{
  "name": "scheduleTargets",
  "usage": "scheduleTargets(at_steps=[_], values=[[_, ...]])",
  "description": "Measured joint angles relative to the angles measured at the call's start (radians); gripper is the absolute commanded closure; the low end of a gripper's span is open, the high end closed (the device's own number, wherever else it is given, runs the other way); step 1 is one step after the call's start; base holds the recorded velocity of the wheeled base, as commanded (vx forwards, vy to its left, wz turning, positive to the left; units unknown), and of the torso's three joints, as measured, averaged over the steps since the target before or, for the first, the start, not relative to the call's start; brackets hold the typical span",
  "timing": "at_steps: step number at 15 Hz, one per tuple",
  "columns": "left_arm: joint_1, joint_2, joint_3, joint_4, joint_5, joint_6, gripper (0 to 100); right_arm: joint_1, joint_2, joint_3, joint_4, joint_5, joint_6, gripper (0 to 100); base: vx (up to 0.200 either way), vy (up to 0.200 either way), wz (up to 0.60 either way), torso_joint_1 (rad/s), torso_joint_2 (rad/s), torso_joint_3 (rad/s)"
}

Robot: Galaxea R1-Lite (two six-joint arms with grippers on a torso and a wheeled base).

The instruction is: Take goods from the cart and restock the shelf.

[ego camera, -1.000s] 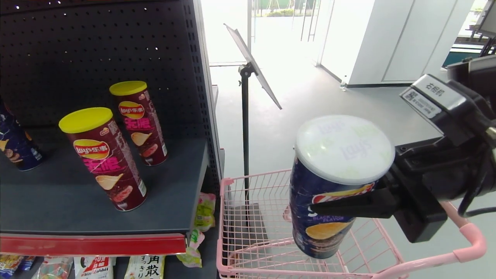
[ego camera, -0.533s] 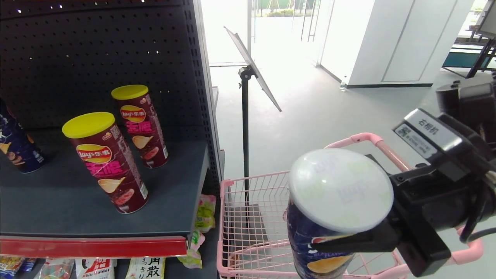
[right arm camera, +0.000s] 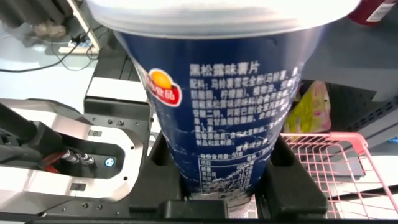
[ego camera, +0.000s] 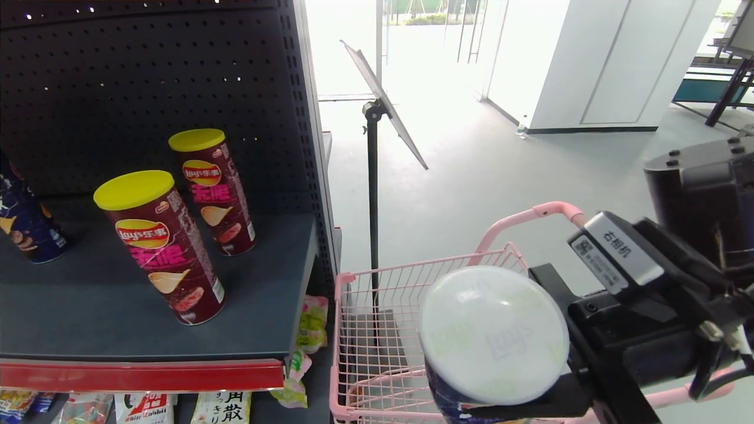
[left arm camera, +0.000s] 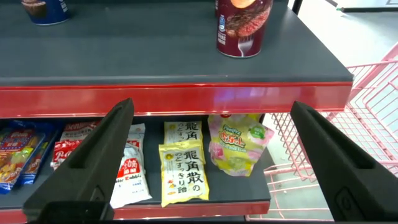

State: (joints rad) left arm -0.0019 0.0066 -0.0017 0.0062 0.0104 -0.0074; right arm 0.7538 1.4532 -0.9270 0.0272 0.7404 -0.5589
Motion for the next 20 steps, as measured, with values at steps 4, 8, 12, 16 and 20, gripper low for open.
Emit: scheduleTargets(at_steps=[4, 8, 12, 16, 20], values=[[0.0, 0.0, 0.0, 0.0, 0.0, 0.0, 0, 0.025, 0.032, 0.004, -0.001, -0.032, 0.004, 100, 0.0, 0.0, 0.0, 0.0, 0.0, 0.0], [0.0, 0.0, 0.0, 0.0, 0.0, 0.0, 0, 0.029, 0.056, -0.013, -0.003, -0.058, 0.008, 100, 0.0, 0.0, 0.0, 0.0, 0.0, 0.0], [0.0, 0.0, 0.0, 0.0, 0.0, 0.0, 0, 0.033, 0.067, -0.018, -0.006, -0.062, 0.008, 100, -0.15, 0.0, 0.0, 0.008, 0.0, 0.002], [0.0, 0.0, 0.0, 0.0, 0.0, 0.0, 0, 0.033, 0.07, -0.021, -0.004, -0.061, 0.009, 100, -0.2, 0.0, 0.0, -0.002, 0.0, 0.005], [0.0, 0.0, 0.0, -0.001, 0.0, 0.0, 0, 0.035, 0.07, -0.022, -0.004, -0.06, 0.009, 100, 0.0, 0.0, 0.0, 0.0, 0.0, 0.0]])
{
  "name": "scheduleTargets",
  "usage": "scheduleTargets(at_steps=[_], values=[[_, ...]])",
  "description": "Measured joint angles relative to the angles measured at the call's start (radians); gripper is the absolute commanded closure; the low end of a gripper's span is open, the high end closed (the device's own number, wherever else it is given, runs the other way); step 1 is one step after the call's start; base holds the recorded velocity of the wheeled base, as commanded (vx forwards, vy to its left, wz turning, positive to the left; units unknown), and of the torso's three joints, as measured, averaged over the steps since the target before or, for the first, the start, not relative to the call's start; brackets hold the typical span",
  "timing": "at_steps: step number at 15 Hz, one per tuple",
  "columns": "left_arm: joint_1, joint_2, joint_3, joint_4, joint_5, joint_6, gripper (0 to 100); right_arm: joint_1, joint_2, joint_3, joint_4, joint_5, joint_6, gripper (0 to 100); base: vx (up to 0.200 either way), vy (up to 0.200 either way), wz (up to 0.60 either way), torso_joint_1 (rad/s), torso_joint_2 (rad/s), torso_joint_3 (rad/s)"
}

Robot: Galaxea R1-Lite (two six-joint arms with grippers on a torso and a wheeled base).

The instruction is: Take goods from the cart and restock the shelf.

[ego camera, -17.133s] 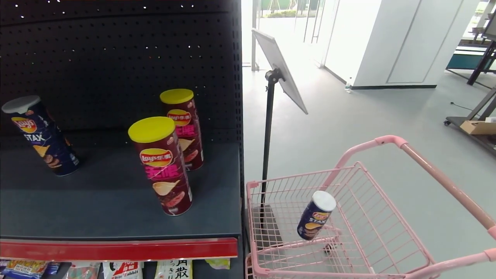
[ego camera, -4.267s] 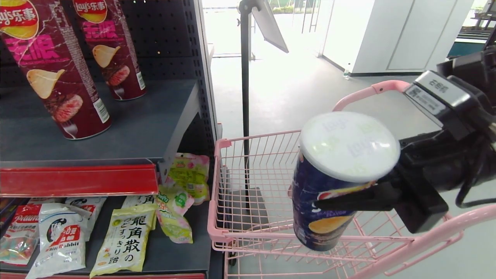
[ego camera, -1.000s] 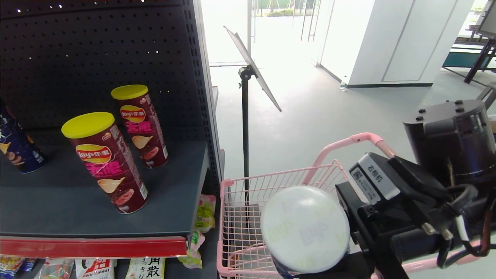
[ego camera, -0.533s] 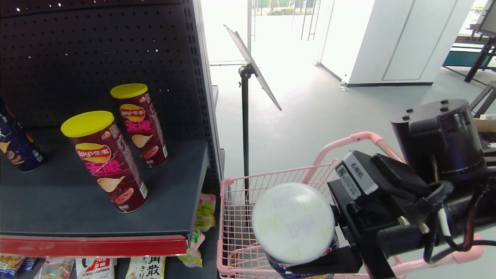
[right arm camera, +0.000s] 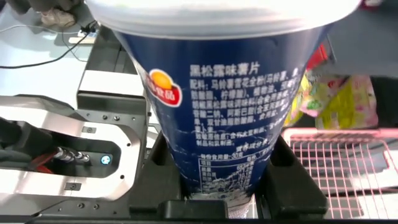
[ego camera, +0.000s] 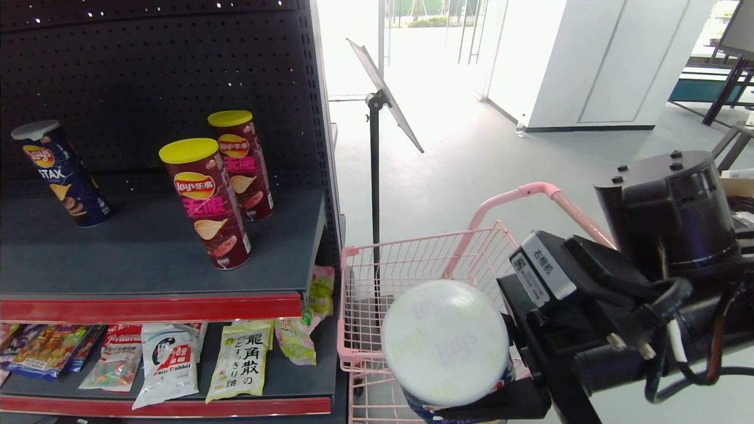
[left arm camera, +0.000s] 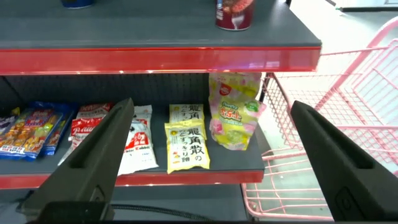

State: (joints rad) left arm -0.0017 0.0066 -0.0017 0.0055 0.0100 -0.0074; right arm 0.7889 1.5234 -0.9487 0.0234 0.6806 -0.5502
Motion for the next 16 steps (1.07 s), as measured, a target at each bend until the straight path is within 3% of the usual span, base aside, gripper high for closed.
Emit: scheduleTargets(at_steps=[2, 5, 14, 16], values=[[0.0, 0.0, 0.0, 0.001, 0.0, 0.0, 0, -0.003, 0.0, 0.0, 0.0, 0.0, -0.001, 100, 0.0, 0.0, 0.0, 0.0, 0.0, 0.0], [0.0, 0.0, 0.0, 0.0, 0.0, 0.0, 0, -0.001, -0.002, 0.002, -0.002, 0.001, -0.003, 100, -0.2, 0.0, 0.0, 0.014, 0.0, 0.002], [0.0, 0.0, 0.0, 0.001, 0.0, 0.0, 0, 0.001, -0.007, 0.002, -0.001, 0.007, -0.006, 100, 0.0, 0.0, 0.0, 0.0, 0.0, 0.0], [0.0, 0.0, 0.0, 0.0, 0.0, 0.0, 0, 0.005, -0.007, 0.0, -0.001, 0.006, -0.006, 100, 0.0, 0.2, 0.0, 0.0, 0.01, 0.002]])
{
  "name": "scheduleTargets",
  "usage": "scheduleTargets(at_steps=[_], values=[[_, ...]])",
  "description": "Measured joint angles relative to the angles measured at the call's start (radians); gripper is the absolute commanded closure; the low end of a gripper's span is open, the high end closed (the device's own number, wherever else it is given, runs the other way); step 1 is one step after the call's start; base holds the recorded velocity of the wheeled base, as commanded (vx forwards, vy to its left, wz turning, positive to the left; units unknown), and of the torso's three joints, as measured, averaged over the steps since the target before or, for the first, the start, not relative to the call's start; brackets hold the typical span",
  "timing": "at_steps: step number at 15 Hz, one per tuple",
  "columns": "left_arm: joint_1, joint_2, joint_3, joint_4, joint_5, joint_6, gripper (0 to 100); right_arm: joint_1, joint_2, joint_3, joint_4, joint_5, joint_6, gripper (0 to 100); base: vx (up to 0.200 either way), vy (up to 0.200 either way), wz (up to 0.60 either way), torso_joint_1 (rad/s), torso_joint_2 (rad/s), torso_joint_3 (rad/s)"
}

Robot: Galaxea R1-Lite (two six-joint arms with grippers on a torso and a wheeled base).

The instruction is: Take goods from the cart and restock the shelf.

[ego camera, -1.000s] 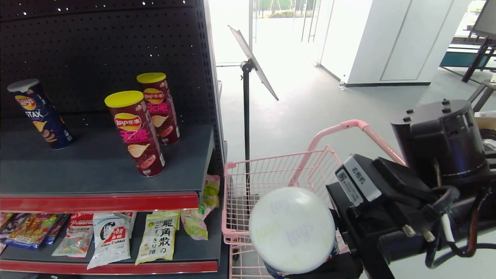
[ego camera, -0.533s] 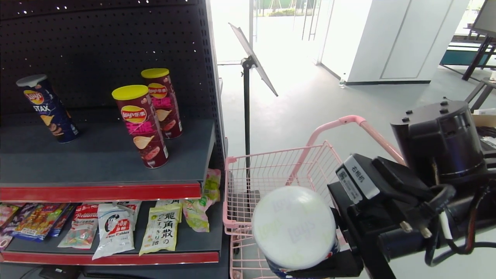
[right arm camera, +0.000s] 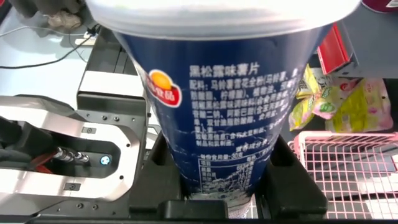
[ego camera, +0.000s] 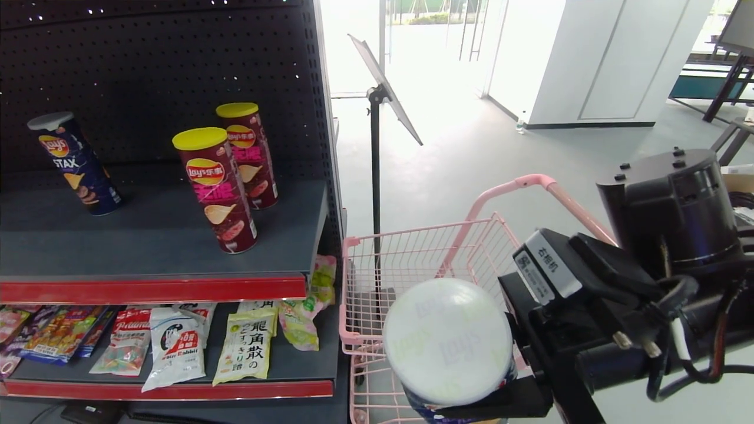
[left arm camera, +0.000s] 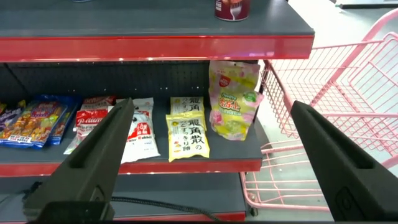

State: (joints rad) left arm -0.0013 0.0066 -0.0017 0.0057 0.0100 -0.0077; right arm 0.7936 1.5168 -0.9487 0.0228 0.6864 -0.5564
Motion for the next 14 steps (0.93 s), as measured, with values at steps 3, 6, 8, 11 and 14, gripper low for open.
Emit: scheduleTargets(at_steps=[3, 6, 8, 11, 14], values=[[0.001, 0.0, 0.0, -0.001, 0.0, 0.0, 0, 0.011, -0.001, 0.001, 0.0, 0.001, 0.002, 100, 0.0, 0.2, 0.0, 0.001, 0.0, 0.002], [-0.001, 0.0, 0.0, 0.0, 0.0, 0.0, 0, 0.013, 0.0, 0.004, 0.001, 0.0, 0.0, 100, 0.0, 0.2, 0.0, 0.006, 0.0, 0.001], [0.0, 0.0, 0.0, 0.0, 0.0, 0.0, 0, 0.014, -0.001, 0.006, 0.0, -0.001, 0.0, 100, 0.0, 0.2, 0.0, 0.0, 0.0, 0.005], [-0.001, 0.0, 0.0, 0.0, 0.0, 0.0, 0, 0.015, -0.002, 0.007, 0.0, -0.001, 0.0, 100, 0.0, 0.2, 0.0, 0.002, 0.0, 0.004], [0.0, 0.0, 0.0, 0.0, 0.0, 0.0, 0, 0.018, -0.002, 0.003, 0.0, -0.001, 0.0, 100, 0.0, 0.2, 0.0, 0.001, 0.0, 0.001]])
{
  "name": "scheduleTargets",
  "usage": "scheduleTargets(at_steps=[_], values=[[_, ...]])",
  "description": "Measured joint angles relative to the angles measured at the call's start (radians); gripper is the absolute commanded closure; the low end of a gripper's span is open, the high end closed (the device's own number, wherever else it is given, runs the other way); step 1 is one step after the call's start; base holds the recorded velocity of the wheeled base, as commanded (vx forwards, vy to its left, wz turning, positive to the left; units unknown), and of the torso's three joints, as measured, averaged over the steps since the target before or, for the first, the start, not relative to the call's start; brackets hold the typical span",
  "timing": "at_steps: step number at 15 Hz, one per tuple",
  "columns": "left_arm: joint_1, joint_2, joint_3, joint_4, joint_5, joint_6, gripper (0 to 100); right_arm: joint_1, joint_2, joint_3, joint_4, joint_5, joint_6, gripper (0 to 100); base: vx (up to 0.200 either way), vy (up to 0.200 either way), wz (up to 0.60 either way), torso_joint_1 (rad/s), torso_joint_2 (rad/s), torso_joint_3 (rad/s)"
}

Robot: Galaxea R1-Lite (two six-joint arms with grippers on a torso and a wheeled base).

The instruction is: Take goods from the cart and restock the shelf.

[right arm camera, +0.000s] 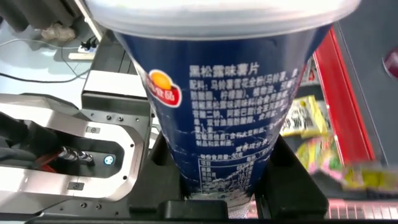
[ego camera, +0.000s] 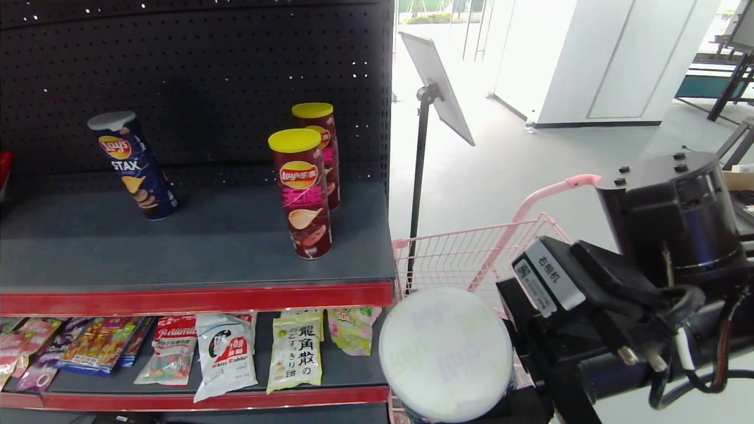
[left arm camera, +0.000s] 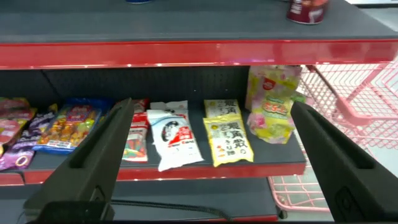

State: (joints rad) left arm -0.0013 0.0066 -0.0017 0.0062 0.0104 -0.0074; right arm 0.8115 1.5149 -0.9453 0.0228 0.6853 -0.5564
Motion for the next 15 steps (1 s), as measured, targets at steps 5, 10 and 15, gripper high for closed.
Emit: scheduleTargets(at_steps=[5, 10, 15], values=[[0.0, 0.0, 0.0, 0.0, 0.0, 0.0, 0, 0.032, 0.001, -0.001, -0.024, -0.006, 0.006, 100, 0.0, 0.2, 0.0, 0.003, 0.0, 0.004], [-0.001, 0.0, 0.0, 0.0, 0.0, 0.0, 0, 0.039, 0.002, 0.004, -0.027, -0.007, 0.007, 100, 0.0, 0.2, 0.0, 0.002, 0.0, 0.002], [0.0, 0.0, 0.0, 0.0, 0.0, 0.0, 0, 0.041, 0.001, 0.01, -0.028, -0.005, 0.006, 100, 0.0, 0.2, 0.0, 0.002, 0.0, 0.002]])
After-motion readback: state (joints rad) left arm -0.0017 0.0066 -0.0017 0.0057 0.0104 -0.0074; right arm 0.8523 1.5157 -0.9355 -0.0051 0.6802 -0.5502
